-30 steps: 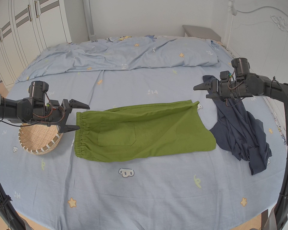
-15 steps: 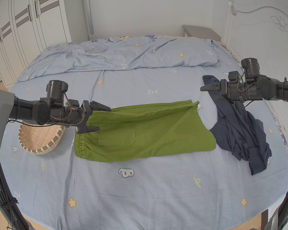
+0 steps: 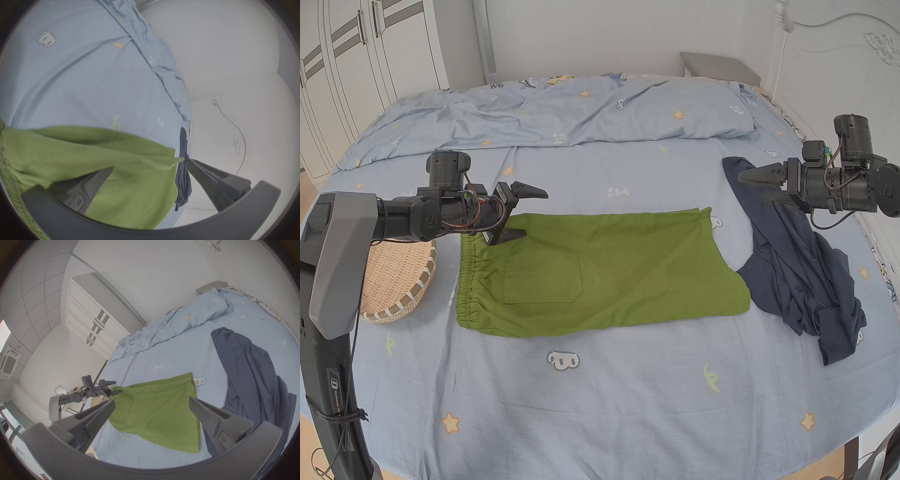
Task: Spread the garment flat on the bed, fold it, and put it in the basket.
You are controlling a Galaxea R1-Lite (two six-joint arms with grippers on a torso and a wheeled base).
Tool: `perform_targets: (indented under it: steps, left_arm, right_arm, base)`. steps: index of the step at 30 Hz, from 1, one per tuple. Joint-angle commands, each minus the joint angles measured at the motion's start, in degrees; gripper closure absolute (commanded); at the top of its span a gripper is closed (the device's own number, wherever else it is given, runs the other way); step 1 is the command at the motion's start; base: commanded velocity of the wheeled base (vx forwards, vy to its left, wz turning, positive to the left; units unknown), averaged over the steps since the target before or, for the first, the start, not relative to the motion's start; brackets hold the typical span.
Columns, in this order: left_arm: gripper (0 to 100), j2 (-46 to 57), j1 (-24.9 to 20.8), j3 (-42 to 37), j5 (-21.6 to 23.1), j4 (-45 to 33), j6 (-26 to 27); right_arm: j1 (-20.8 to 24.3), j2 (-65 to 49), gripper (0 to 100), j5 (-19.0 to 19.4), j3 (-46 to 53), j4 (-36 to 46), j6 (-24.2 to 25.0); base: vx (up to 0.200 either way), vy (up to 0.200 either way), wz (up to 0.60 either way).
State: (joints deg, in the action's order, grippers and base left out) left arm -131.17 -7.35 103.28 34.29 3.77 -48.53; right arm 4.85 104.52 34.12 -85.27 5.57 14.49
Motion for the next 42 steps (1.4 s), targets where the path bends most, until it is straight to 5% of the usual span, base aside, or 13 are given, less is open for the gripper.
perform_targets:
  steps: [1, 10, 20, 26, 32, 42]
  left_arm:
    - [0, -9.63, 1.2, 11.31, -4.06, 0.54, -3.15]
    - [0, -11.21, 2.25, 11.31, -4.59, -4.73, -6.31]
    - [0, 7.95, 2.25, 8.96, -3.79, -9.39, -6.4]
    - [0, 21.4, 3.22, -9.85, 3.24, -6.67, -4.38]
    - [0, 25.09, 5.94, -31.3, 3.15, 3.7, 3.79]
    - [0, 31.33, 9.9, -58.1, 3.68, 22.16, 4.41]
  right_arm:
    - [0.07, -6.61, 0, 0.07, 7.23, -3.9, 0.01]
    - [-0.11, -9.78, 0, 0.16, 11.97, -6.36, 0.01]
    - [0.6, -11.53, 0, 0.68, 19.62, -12.87, 0.45]
    - [0.51, -12.32, 0, 2.7, 24.19, -19.46, 3.52]
    - [0.6, -11.71, 0, 2.88, 24.98, -20.16, 3.87]
    - [0.25, -11.97, 0, 5.43, 26.56, -20.16, 4.31]
  base:
    - [0.0, 0.0, 0.0]
    - [0.0, 0.0, 0.0]
    - [0.0, 0.0, 0.0]
    - [0.0, 0.0, 0.0]
    - [0.0, 0.0, 0.0]
    - [0.0, 0.0, 0.0]
